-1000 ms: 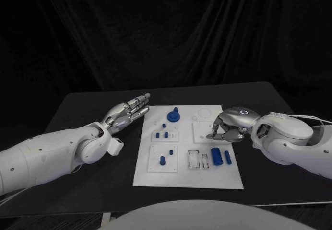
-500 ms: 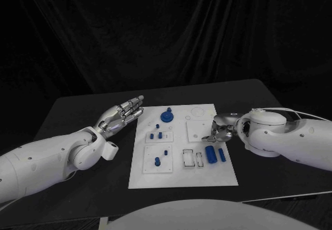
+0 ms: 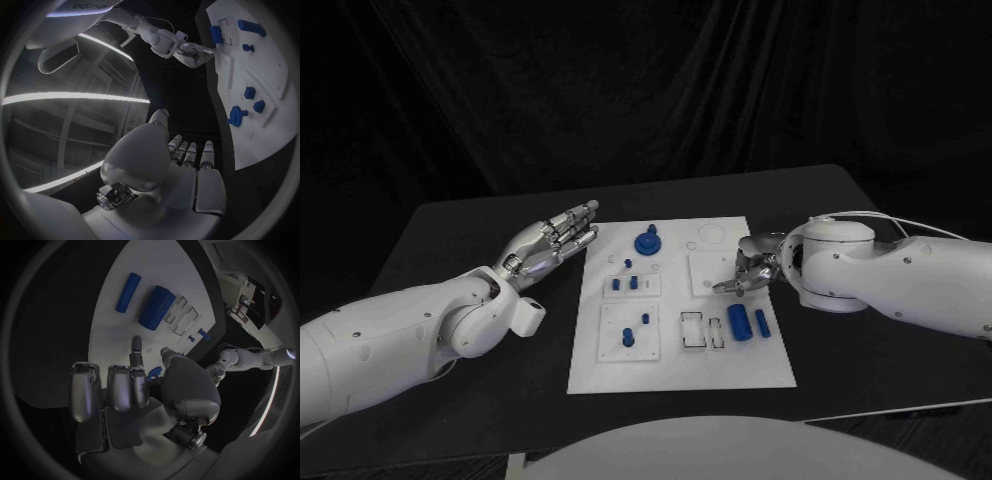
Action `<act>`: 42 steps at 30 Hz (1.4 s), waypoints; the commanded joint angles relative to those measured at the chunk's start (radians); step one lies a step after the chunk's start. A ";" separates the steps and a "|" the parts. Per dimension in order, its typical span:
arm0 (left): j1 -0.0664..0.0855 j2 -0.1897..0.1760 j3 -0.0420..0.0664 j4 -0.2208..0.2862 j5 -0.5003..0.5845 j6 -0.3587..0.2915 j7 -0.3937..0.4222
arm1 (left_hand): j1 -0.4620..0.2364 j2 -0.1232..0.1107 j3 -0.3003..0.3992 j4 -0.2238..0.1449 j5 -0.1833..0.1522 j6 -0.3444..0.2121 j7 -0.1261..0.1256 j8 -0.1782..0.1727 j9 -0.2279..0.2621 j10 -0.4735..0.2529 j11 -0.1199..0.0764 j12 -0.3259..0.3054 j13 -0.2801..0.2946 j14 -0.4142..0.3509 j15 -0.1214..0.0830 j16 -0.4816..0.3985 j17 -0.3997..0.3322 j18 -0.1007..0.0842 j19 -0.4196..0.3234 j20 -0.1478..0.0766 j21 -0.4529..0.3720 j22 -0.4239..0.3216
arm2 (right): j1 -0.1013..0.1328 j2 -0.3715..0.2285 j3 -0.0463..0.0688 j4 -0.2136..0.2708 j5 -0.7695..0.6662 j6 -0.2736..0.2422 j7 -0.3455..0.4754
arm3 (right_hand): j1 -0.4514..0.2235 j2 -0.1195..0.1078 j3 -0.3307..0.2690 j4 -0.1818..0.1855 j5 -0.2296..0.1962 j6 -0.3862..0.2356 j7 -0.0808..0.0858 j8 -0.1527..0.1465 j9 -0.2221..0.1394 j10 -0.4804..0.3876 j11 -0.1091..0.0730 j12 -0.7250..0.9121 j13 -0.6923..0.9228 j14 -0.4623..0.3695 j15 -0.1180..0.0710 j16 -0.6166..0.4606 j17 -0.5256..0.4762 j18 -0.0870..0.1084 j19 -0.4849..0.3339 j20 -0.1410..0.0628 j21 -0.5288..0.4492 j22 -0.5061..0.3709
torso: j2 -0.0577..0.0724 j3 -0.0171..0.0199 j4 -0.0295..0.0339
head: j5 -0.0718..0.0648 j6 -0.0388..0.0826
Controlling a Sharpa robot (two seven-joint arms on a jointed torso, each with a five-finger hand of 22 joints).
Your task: Assemble the parts on the task board
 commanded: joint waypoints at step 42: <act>-0.002 0.008 0.001 -0.012 -0.006 0.006 0.044 | 0.006 -0.006 -0.003 0.001 0.003 0.000 0.002 0.005 0.000 -0.002 0.007 0.005 0.001 0.003 0.008 -0.004 -0.001 0.008 -0.003 0.010 -0.003 -0.001 | 0.013 0.016 0.000 0.010 -0.060 0.154 -0.059 | -0.042 -0.004 0.020 0.001 0.030 -0.072 0.000 0.040 0.220 0.102 -0.002 0.005 0.263 0.074 -0.005 0.008 0.088 -0.015 0.077 -0.002 0.024 0.242 | 0.001 0.0000 0.0004 | 0.013 0.000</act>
